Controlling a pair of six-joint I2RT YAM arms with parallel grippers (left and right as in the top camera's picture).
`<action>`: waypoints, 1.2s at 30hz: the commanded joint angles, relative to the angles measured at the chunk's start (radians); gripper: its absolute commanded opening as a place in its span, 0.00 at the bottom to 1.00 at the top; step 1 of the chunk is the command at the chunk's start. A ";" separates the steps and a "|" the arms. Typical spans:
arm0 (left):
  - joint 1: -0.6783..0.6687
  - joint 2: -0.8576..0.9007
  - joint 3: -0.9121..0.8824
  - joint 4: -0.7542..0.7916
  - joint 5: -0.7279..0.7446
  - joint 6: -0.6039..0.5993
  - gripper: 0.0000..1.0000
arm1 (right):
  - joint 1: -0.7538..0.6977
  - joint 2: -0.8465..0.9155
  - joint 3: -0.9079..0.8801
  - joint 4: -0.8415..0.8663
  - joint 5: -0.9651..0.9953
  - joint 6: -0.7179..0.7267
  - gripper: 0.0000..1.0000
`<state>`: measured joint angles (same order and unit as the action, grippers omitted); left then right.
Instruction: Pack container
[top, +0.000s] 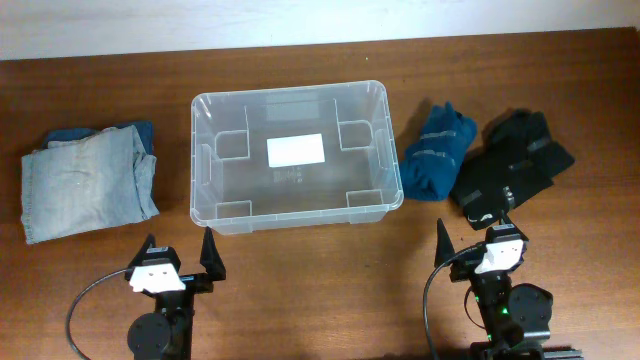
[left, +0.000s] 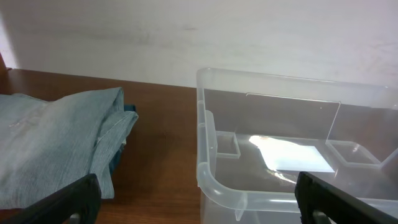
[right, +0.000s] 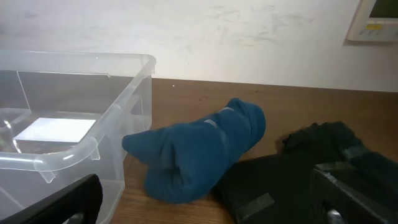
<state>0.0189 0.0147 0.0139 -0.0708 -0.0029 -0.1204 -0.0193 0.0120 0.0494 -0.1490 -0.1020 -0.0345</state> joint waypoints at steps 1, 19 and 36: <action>-0.003 -0.009 -0.005 0.006 -0.013 -0.100 0.99 | -0.008 -0.008 -0.008 0.000 0.008 -0.003 0.98; 0.288 0.697 0.678 -0.220 0.057 -0.307 0.99 | -0.008 -0.008 -0.008 0.000 0.009 -0.003 0.98; 0.549 1.207 0.842 -0.487 0.292 -0.566 0.99 | -0.008 -0.008 -0.008 0.000 0.009 -0.003 0.98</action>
<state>0.4923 1.1988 0.8665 -0.5217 0.4042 -0.4950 -0.0193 0.0101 0.0490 -0.1490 -0.1020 -0.0345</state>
